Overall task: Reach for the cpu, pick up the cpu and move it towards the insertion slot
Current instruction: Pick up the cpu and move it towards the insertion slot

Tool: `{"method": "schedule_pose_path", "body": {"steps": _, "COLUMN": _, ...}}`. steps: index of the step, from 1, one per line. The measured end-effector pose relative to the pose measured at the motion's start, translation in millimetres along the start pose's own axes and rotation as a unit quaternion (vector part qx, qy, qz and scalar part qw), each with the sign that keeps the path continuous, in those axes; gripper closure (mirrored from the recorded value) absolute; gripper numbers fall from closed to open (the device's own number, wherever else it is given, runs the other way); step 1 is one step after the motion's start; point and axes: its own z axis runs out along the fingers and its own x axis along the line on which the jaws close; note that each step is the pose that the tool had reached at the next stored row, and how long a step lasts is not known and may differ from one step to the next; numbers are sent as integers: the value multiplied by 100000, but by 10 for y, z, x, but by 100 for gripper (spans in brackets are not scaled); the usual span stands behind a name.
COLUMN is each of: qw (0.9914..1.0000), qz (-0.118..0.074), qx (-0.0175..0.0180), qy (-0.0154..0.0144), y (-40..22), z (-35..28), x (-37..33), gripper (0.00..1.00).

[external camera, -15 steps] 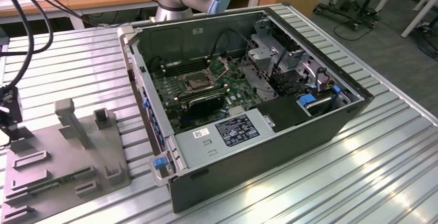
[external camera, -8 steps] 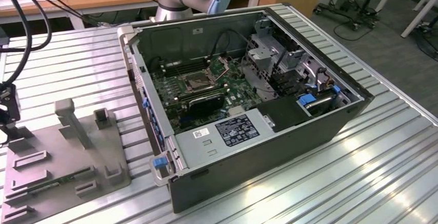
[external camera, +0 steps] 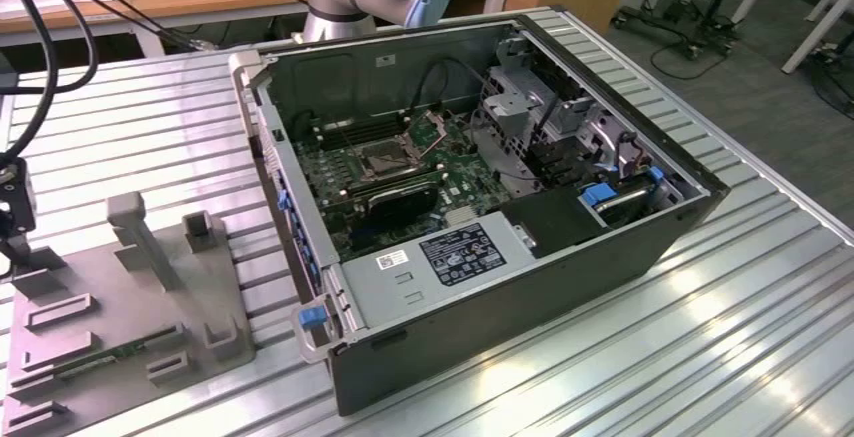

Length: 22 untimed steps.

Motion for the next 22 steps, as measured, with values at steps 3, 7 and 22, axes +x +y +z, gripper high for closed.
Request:
{"method": "schedule_pose_path", "body": {"steps": 3, "qw": 100000, "qz": 6, "qx": -1, "qy": -4, "y": 2, "z": -23, "x": 0, "gripper": 45}}
{"method": "schedule_pose_path", "body": {"steps": 7, "qw": 100000, "qz": 7, "qx": -1, "qy": -4, "y": 4, "z": -54, "x": 0, "gripper": 45}}
{"method": "schedule_pose_path", "body": {"steps": 22, "qw": 100000, "qz": 22, "qx": -7, "qy": -14, "y": 11, "z": -145, "x": 0, "gripper": 45}}
